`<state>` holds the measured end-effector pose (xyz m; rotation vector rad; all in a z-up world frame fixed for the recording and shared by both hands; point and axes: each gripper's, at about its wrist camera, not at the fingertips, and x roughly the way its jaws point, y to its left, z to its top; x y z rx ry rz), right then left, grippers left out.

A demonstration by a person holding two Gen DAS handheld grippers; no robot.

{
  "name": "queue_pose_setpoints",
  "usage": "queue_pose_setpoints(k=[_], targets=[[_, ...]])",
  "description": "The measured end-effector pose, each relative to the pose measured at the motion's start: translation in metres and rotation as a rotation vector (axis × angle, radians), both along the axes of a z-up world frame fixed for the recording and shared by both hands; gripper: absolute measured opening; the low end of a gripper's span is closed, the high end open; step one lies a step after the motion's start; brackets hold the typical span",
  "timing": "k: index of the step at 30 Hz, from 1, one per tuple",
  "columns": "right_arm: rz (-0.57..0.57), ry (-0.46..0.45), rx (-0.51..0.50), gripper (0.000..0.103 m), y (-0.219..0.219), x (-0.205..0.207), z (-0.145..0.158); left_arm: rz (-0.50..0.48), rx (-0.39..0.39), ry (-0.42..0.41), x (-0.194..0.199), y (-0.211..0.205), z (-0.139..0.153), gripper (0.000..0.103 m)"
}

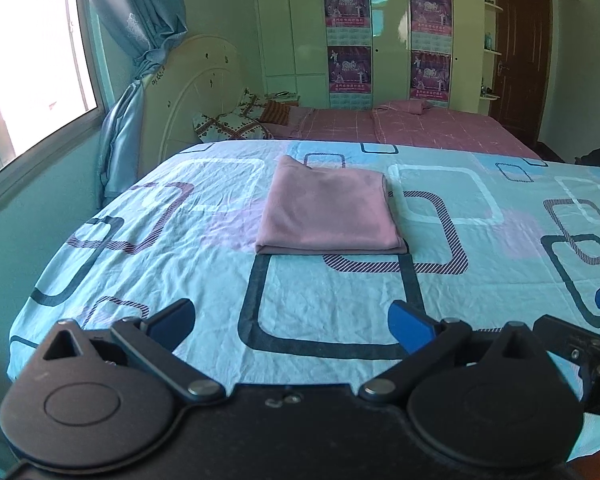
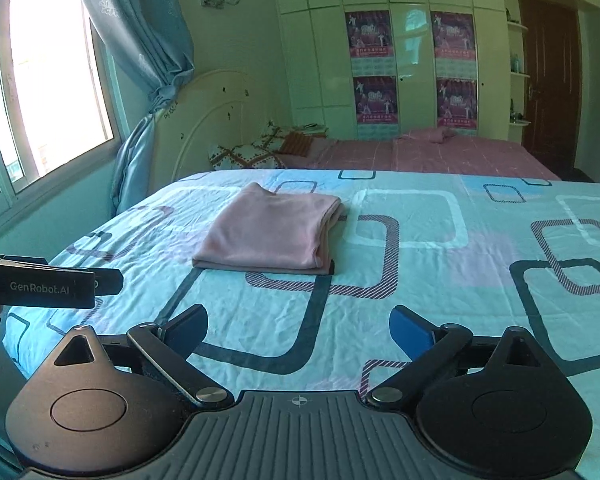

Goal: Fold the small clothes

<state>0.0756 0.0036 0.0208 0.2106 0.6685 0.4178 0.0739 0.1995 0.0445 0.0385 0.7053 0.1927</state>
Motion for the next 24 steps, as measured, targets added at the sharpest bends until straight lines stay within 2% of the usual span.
queue_pose_setpoints(k=[9, 13, 19, 24], targets=[[0.012, -0.033, 0.014, 0.097, -0.004, -0.023, 0.008, -0.020, -0.006, -0.042, -0.032, -0.003, 0.007, 0.101], [0.017, -0.044, 0.016, 0.097, -0.005, -0.029, 0.011, -0.010, 0.037, -0.075, -0.041, -0.007, 0.008, 0.098], [0.018, -0.054, 0.015, 0.097, -0.004, -0.032, 0.013, 0.045, 0.013, -0.070, -0.045, -0.005, 0.004, 0.098], [0.007, -0.057, -0.001, 0.097, -0.004, -0.032, 0.013, 0.039, 0.033, -0.050, -0.043, -0.005, 0.004, 0.100]])
